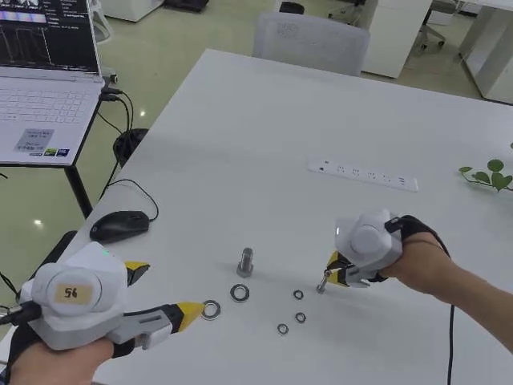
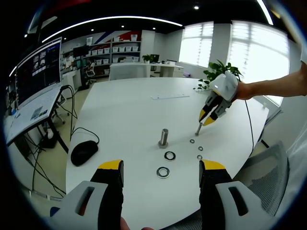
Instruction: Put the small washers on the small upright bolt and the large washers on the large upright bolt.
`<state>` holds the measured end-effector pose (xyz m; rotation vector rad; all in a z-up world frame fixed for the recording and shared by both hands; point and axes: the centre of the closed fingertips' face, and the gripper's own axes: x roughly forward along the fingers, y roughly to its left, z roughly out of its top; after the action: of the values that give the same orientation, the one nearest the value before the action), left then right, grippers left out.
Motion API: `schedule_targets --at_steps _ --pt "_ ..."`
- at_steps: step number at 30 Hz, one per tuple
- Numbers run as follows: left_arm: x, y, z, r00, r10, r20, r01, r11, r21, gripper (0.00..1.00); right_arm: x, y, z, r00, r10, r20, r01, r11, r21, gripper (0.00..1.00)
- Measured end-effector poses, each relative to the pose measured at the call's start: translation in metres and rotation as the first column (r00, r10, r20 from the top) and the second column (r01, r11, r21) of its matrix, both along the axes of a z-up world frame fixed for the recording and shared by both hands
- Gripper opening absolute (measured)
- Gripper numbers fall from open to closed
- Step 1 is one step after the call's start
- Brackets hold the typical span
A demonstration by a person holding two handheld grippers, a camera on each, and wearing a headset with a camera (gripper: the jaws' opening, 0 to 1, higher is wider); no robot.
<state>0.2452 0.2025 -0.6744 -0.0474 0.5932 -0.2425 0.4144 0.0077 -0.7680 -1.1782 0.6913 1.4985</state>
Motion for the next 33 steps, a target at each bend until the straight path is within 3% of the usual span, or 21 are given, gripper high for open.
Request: schedule_targets --at_steps 8,33 --pt "-0.002 0.001 -0.002 1.0 0.004 -0.003 -0.004 1.0 -0.001 0.63 0.0 -0.001 -0.007 1.0 0.013 -0.003 -0.013 1.0 -0.021 0.14" --pt "-0.008 0.012 -0.005 0.999 0.034 -0.01 -0.034 0.999 -0.005 0.63 0.002 -0.004 -0.05 0.999 0.02 -0.026 -0.023 0.99 -0.137 0.14"
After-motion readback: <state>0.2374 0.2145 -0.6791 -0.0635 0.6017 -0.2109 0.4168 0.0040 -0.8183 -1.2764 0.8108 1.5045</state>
